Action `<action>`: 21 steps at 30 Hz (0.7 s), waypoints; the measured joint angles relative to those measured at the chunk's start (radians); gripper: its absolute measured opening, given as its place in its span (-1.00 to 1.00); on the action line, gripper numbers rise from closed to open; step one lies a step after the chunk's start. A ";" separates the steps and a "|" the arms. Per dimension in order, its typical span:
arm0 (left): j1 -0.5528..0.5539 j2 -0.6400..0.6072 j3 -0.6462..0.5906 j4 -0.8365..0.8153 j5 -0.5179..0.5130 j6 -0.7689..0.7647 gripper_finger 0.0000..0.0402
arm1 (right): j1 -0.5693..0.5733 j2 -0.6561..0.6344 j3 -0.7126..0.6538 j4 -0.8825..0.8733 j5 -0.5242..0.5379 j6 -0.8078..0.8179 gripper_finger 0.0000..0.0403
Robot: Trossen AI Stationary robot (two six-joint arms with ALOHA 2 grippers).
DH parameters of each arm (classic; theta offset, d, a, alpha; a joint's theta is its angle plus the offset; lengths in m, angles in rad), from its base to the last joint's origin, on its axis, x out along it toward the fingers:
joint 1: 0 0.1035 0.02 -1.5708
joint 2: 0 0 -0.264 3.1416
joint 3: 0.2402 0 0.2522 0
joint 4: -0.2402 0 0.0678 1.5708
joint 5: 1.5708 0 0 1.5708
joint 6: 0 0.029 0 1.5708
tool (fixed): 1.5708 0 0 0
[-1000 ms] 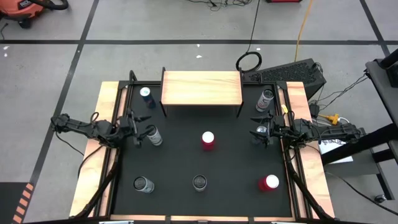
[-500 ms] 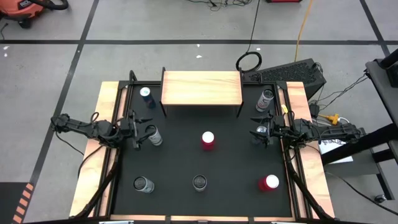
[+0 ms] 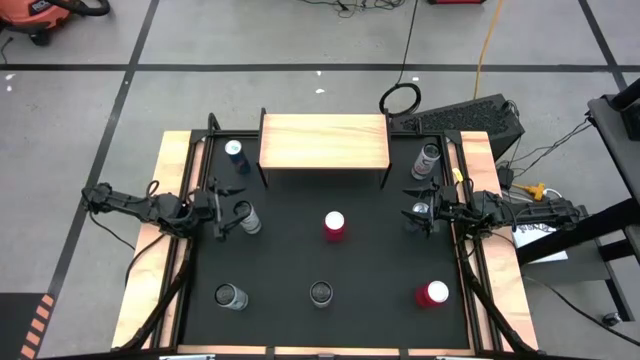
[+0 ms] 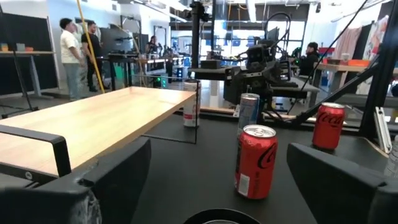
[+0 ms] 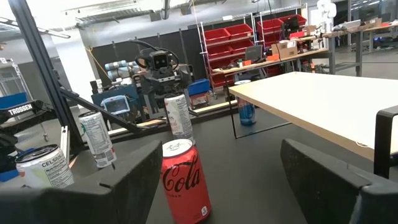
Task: Place canned beverage on shelf
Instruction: Put the top white-yellow soda can on the shelf
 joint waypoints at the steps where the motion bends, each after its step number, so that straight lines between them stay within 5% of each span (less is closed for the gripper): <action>1: 0.000 0.000 0.000 0.000 0.014 0.000 0.87 | 0.000 0.000 0.000 0.000 0.000 0.000 0.53; 21: 0.000 0.000 0.000 0.000 0.007 0.000 0.87 | 0.000 0.000 0.000 0.000 0.000 0.000 0.53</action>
